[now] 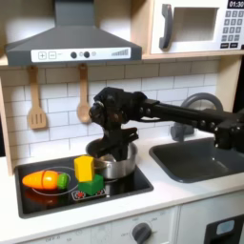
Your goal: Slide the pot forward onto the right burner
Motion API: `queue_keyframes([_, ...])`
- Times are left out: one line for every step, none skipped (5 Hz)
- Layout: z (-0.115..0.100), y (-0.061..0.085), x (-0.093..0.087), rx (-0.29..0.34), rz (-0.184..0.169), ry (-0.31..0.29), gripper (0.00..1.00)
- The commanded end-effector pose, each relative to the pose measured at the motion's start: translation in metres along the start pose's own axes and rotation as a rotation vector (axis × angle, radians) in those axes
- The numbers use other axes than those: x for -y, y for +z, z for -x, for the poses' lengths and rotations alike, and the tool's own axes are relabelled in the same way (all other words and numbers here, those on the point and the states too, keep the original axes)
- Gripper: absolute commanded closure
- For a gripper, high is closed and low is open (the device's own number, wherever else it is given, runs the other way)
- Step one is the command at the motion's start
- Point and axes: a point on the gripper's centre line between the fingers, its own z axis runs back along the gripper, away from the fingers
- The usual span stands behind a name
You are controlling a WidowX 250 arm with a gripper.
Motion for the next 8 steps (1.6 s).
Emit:
queue_keyframes([-0.024,0.021,-0.003,0.123,-0.01,0.012,0.0])
queue_keyframes([-0.033,0.028,-0.011,0.154,-0.05,0.03,0.0])
queue_keyframes([-0.029,0.034,-0.011,0.152,-0.043,0.05,0.0])
queue_keyframes([-0.029,0.036,-0.004,0.154,-0.029,0.011,0.0])
queue_keyframes([-0.031,0.033,-0.012,0.203,-0.006,0.002,0.0])
queue_keyframes([-0.033,0.039,-0.013,0.221,-0.009,-0.001,0.0])
queue_keyframes([-0.03,0.044,-0.006,0.223,0.014,-0.023,0.0])
queue_keyframes([-0.017,0.041,0.001,0.158,0.042,-0.048,0.0])
